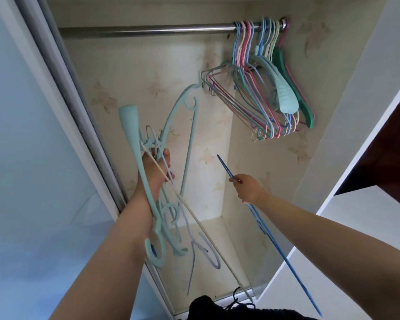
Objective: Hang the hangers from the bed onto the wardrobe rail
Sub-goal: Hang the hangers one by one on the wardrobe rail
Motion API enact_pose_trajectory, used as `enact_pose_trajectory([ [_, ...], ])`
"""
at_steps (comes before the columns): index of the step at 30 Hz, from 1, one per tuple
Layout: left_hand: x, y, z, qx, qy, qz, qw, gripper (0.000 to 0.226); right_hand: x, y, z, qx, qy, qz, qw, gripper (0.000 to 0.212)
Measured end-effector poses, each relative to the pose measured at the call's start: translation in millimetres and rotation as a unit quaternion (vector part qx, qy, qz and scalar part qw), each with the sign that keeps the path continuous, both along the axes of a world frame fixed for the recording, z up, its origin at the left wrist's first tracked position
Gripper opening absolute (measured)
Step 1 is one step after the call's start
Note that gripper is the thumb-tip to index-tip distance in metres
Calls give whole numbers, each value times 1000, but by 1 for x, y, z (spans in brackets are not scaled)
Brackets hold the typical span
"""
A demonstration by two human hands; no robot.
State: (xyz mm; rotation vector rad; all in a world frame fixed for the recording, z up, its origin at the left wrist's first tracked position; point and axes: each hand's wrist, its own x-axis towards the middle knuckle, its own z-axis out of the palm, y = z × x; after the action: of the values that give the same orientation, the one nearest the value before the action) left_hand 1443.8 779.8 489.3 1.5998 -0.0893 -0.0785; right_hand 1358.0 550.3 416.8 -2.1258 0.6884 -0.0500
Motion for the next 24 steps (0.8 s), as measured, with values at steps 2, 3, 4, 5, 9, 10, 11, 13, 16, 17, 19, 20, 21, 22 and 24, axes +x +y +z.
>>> enact_pose_trajectory([
  [2, -1, 2, -9, 14, -9, 17, 1000, 20, 1, 0, 9, 82, -29, -13, 996, 21],
  [3, -3, 2, -14, 1, -4, 21, 1000, 20, 2, 3, 15, 125, -45, -14, 991, 21],
  [4, -5, 2, -17, -11, 10, 23, 1000, 24, 3, 5, 22, 172, -57, -17, 983, 22],
  [5, -5, 2, -20, -22, 23, 22, 999, 29, 4, 8, 29, 213, -63, -19, 975, 27],
  [9, 2, -2, -24, -4, 24, 21, 999, 20, 10, 10, 44, 192, -23, 12, 981, 67],
  [10, 3, -2, -24, -1, 32, 24, 999, 23, 9, 11, 45, 162, -9, 26, 986, 66],
  [11, 5, -2, -25, 0, 34, 28, 999, 24, 7, 12, 45, 123, 9, 40, 992, 60],
  [13, 4, -1, -24, -12, 35, 27, 999, 19, 6, 15, 46, 7, 57, 68, 996, 43],
  [16, 0, 3, -22, -54, 54, 36, 996, 19, 3, 22, 47, -169, 174, 159, 957, 55],
  [17, 2, 5, -24, -52, 51, 40, 997, 25, 2, 24, 45, -218, 207, 186, 936, 52],
  [19, 5, 8, -28, -14, 7, 46, 999, 23, 2, 25, 35, -296, 247, 208, 899, 42],
  [20, 5, 9, -28, 3, -2, 55, 998, 27, 0, 24, 30, -324, 257, 200, 888, 39],
  [21, 8, 10, -30, 12, -12, 61, 998, 31, -2, 24, 28, -348, 261, 187, 881, 38],
  [22, 8, 11, -30, 25, -21, 69, 997, 34, -5, 25, 28, -363, 258, 168, 879, 36],
  [24, 9, 12, -30, 55, -42, 84, 994, 38, -8, 27, 33, -374, 223, 118, 892, 32],
])
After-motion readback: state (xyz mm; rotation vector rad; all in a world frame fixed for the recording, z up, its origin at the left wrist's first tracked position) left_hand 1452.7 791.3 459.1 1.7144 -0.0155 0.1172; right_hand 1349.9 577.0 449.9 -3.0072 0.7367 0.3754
